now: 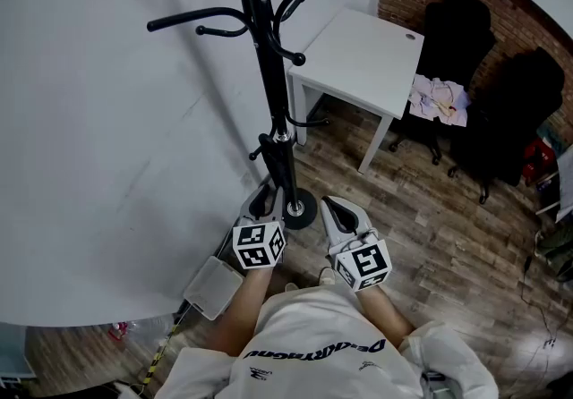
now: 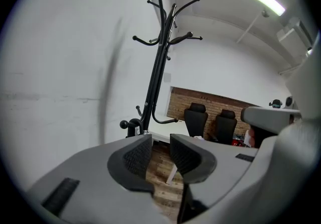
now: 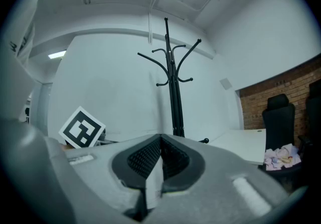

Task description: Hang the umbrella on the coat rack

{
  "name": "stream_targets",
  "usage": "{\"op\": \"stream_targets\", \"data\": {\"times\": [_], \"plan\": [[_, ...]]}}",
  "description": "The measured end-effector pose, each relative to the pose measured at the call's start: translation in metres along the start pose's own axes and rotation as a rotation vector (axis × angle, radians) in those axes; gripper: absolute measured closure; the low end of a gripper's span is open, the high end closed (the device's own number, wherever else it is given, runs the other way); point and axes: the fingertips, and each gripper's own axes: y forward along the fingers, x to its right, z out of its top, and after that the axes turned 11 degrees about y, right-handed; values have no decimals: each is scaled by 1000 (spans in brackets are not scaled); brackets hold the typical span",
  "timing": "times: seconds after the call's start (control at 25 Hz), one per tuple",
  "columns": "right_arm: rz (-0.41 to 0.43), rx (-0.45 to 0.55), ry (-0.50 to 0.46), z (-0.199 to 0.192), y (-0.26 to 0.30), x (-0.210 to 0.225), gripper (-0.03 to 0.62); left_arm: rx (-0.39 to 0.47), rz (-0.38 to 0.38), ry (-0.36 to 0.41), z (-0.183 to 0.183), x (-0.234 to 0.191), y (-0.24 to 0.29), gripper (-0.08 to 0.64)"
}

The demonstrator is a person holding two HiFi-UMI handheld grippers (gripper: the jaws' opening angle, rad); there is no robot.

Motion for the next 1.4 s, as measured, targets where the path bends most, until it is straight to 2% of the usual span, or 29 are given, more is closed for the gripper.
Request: {"op": "stream_targets", "data": {"times": [0.16, 0.4, 0.72, 1.0, 1.4], "plan": [[3, 2, 6, 1, 2, -1, 595, 36, 14, 5, 15, 3, -13, 506], [14, 11, 9, 2, 3, -5, 595, 81, 15, 16, 29, 10, -32, 561], [19, 17, 11, 5, 5, -5, 594, 99, 14, 40, 37, 21, -47, 563], [27, 18, -6, 2, 10, -8, 595, 105, 27, 93, 36, 28, -51, 563], [27, 15, -8, -1, 16, -3, 595, 112, 19, 108, 28, 37, -48, 563]]}}
